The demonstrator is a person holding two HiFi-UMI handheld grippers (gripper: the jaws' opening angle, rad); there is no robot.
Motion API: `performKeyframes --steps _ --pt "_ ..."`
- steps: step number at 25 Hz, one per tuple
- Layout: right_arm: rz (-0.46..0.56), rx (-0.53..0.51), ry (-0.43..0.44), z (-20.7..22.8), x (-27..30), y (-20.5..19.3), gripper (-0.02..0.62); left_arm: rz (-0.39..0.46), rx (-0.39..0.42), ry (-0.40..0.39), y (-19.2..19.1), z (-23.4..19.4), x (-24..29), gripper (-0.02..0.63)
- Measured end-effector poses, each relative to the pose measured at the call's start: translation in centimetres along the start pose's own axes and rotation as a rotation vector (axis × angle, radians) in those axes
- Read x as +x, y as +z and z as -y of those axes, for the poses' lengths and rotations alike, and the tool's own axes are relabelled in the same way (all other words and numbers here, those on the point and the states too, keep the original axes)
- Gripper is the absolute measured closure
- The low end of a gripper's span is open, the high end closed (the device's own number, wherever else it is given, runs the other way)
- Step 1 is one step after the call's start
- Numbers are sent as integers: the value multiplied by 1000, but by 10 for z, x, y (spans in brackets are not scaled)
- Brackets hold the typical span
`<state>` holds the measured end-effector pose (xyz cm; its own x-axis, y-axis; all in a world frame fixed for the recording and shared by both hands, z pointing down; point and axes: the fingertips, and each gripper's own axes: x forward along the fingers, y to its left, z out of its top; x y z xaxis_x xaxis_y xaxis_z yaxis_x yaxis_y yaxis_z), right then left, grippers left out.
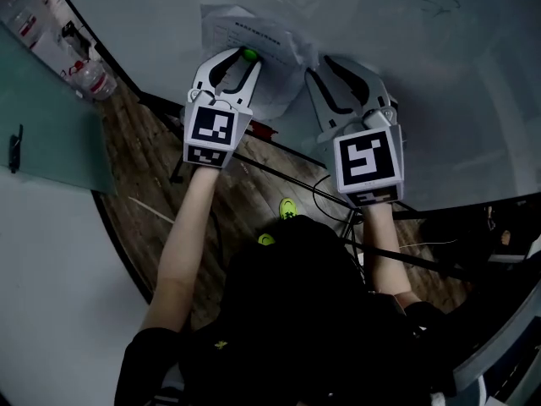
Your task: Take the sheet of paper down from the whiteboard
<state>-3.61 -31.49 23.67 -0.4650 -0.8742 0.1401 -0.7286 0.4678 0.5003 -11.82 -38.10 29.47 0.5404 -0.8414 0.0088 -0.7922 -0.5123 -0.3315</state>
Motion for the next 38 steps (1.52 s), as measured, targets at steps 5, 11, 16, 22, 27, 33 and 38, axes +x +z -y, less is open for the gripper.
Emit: performKeyframes --steps 5,11,16,22,27,33,38 --pt "-56 -15 16 -2 8 -4 486 0 -5 -5 0 0 1 469" --pt "-108 -35 17 -6 16 -4 511 -1 -7 -12 0 1 0 469" --pt "-124 -65 -5 -4 17 -6 548 3 -9 -11 0 1 0 469" --pt "-112 -30 10 1 14 -5 583 4 -11 -13 0 1 1 469" --pt "-82 18 42 -1 12 -5 583 0 -12 -11 0 1 0 469" --pt "-43 91 77 0 9 -5 583 -6 -9 -4 -1 1 0 469" --pt "3 160 105 0 7 -5 583 -13 -7 -8 -3 3 1 469"
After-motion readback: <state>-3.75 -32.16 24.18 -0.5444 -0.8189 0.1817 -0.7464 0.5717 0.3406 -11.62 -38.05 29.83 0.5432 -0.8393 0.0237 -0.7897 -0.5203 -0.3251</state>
